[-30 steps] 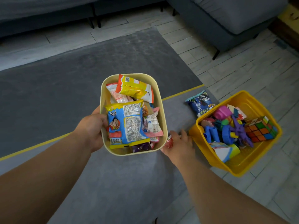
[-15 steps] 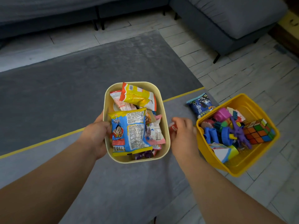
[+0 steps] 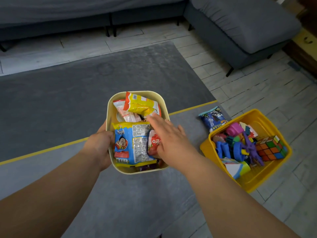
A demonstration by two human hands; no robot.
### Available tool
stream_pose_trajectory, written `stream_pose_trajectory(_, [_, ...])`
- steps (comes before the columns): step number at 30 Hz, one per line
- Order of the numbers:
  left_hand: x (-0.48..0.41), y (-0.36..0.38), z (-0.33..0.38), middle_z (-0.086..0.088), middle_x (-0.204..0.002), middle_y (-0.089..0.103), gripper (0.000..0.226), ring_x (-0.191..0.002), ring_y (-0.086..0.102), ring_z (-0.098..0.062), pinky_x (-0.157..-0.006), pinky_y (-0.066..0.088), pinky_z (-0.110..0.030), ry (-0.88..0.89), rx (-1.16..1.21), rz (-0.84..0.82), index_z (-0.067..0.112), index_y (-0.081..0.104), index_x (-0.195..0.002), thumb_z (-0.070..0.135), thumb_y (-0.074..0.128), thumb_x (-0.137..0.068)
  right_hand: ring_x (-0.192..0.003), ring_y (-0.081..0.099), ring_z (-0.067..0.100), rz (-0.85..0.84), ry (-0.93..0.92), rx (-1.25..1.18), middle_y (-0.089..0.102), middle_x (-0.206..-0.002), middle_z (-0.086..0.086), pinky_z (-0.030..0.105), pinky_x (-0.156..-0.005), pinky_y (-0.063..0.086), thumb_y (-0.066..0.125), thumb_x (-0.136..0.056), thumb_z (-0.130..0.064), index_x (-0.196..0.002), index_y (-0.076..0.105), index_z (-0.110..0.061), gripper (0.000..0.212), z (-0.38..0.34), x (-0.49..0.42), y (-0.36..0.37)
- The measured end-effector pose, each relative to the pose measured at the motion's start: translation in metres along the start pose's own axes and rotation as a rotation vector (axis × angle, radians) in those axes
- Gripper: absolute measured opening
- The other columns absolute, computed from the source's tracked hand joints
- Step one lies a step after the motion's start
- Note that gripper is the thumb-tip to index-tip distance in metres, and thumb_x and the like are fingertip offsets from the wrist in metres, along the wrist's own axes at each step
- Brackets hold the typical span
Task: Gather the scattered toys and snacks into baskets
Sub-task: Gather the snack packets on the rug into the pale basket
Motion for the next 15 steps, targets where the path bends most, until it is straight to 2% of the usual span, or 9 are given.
stream_pose_trajectory(2, [0.002,0.002,0.001,-0.014,-0.088,0.077,0.074,-0.075,0.075,-0.035,-0.053,0.059,-0.047,0.01,0.021,-0.017,0.023,0.061,-0.125,-0.017,0.025,-0.074,-0.146,0.007,0.012,0.032,0.047,-0.012,0.001,-0.159,-0.014,0.05,-0.119,0.004,0.047,-0.09,-0.011,-0.149,-0.002,-0.036,0.08,0.004,0.0,0.003])
stream_pose_trajectory(5, [0.003,0.002,0.0,-0.014,-0.09,0.077,0.074,-0.077,0.075,-0.034,-0.054,0.059,-0.047,0.007,0.033,-0.02,0.026,0.061,-0.126,-0.017,0.024,-0.077,-0.146,0.002,0.009,0.008,0.058,0.067,0.0,-0.16,-0.01,0.048,-0.119,0.002,0.046,-0.095,-0.021,-0.151,0.003,-0.027,0.071,0.008,0.007,0.016])
stream_pose_trajectory(7, [0.002,0.001,0.0,-0.015,-0.095,0.076,0.077,-0.081,0.074,-0.036,-0.06,0.06,-0.05,0.011,0.03,-0.011,0.026,0.06,-0.129,-0.017,0.025,-0.075,-0.147,-0.007,0.01,-0.042,0.053,0.151,-0.007,-0.159,-0.009,0.05,-0.118,0.001,0.049,-0.095,-0.029,-0.151,0.006,-0.025,0.071,0.012,0.007,0.031])
stream_pose_trajectory(10, [0.006,0.003,-0.001,-0.015,-0.098,0.076,0.075,-0.085,0.074,-0.037,-0.069,0.06,-0.055,0.004,0.026,0.01,0.027,0.06,-0.129,-0.016,0.025,-0.078,-0.145,-0.016,0.011,-0.097,0.041,0.203,-0.016,-0.159,-0.009,0.053,-0.117,-0.004,0.048,-0.096,-0.029,-0.152,0.001,-0.023,0.074,0.015,0.006,0.043])
stream_pose_trajectory(13, [0.011,0.007,-0.001,-0.014,-0.093,0.077,0.074,-0.079,0.075,-0.035,-0.058,0.06,-0.052,0.002,0.051,0.0,0.026,0.06,-0.126,-0.017,0.024,-0.078,-0.146,-0.011,0.01,-0.085,-0.006,0.184,-0.008,-0.16,-0.008,0.054,-0.116,-0.008,0.043,-0.097,-0.024,-0.152,0.005,-0.024,0.067,0.012,0.006,0.031])
stream_pose_trajectory(15, [0.013,0.012,-0.002,-0.013,-0.089,0.077,0.075,-0.075,0.074,-0.035,-0.052,0.059,-0.05,0.002,0.08,-0.014,0.026,0.06,-0.124,-0.017,0.023,-0.075,-0.146,0.006,0.008,0.069,-0.038,0.043,0.011,-0.159,-0.01,0.053,-0.116,-0.003,0.04,-0.094,-0.018,-0.149,0.02,-0.028,0.059,0.014,0.003,0.003])
Point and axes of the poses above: each hand's wrist, its own x-axis away from the middle knuckle, its own y-axis out of the palm, z = x × y, the point moved 6 cm from there along -x, towards the middle knuckle
